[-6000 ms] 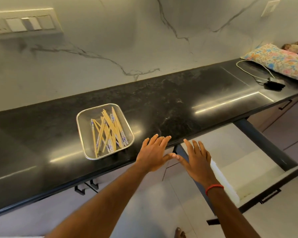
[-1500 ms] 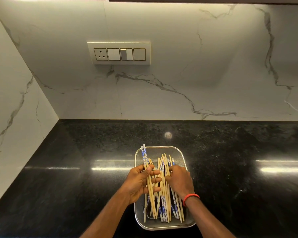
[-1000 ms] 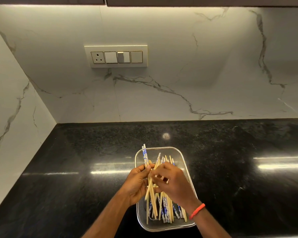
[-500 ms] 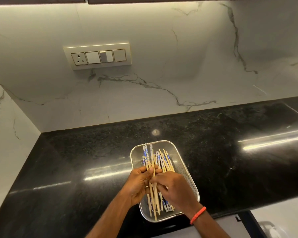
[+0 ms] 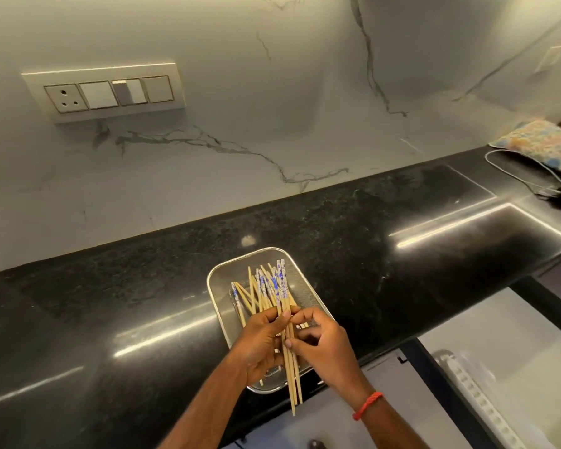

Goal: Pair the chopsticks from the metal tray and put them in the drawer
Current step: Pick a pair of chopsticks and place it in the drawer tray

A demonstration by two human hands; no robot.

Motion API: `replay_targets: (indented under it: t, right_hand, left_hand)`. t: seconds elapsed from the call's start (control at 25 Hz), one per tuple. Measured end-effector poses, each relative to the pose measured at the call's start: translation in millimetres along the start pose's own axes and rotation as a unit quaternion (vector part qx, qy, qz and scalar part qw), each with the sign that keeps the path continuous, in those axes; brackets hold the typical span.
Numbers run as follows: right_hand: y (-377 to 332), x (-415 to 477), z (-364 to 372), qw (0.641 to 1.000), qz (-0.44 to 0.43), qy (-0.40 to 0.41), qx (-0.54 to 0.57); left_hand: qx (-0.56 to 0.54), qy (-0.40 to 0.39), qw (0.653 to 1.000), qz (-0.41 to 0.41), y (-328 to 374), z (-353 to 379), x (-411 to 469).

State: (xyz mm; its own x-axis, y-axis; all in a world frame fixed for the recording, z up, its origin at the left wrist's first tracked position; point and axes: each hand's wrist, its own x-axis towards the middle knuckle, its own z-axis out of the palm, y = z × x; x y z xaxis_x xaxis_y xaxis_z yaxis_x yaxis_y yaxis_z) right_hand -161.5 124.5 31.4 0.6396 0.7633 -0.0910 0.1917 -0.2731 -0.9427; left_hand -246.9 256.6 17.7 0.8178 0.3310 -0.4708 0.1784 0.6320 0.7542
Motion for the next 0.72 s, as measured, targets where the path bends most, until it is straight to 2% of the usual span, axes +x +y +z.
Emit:
replay_targets:
  t: [0.2, 0.44, 0.72]
  right_hand:
    - [10, -15, -17, 0.999, 0.032, 0.003, 0.01]
    - [25, -25, -48, 0.998, 0.026, -0.017, -0.046]
    - [48, -45, -112, 1.0, 0.027, -0.009, -0.011]
  left_hand:
    - [0.022, -0.039, 0.999, -0.015, -16, 16, 8]
    - [0.049, -0.042, 0.998, -0.018, -32, 44, 16]
    - [0.07, -0.033, 0.996, -0.037, -64, 110, 29]
